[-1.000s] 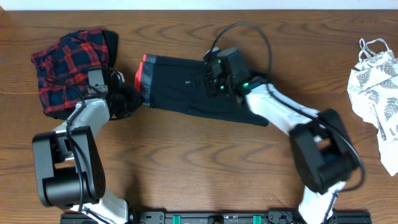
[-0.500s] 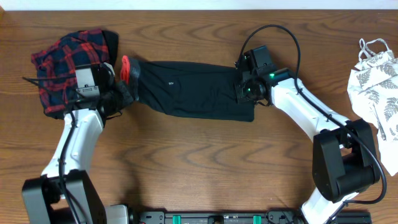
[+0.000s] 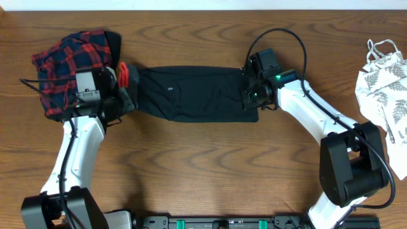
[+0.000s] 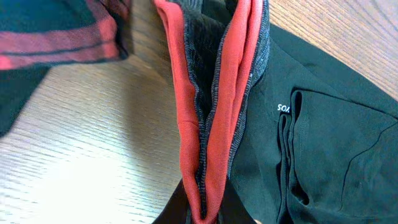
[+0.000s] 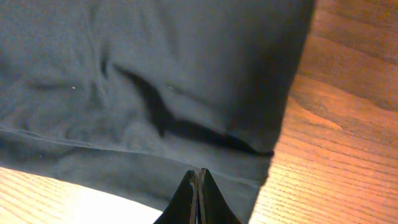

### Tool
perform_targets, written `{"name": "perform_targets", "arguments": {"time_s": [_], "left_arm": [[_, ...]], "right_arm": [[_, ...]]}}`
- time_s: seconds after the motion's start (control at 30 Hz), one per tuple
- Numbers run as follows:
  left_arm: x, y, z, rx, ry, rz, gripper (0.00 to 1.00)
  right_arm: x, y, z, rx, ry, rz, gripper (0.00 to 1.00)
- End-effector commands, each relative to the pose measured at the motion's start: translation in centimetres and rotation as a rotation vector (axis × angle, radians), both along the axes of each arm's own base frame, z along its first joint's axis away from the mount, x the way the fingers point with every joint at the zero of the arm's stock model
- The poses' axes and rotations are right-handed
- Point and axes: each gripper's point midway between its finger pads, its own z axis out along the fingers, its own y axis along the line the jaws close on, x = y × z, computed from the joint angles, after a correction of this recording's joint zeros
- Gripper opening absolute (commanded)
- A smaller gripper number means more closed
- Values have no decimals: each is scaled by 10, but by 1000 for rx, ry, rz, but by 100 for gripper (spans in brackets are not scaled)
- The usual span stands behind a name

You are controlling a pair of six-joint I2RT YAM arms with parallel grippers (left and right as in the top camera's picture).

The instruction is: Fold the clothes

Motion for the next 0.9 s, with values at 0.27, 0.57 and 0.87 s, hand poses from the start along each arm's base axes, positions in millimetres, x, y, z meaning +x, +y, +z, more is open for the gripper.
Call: {"name": "perform_targets", "arguments": {"time_s": [0.27,0.57,0.87], "left_arm": [[13,10,28,129,-75,-90,6],[13,13,40,151,-65,-97,6],[15,12,48,148,-72,-101,6]], "right_arm": [[-1,-3,4,2,1,-19,2],[-2,0,4,10,6,-12,2],[-5,15,5,19,-11,25,2]]}}
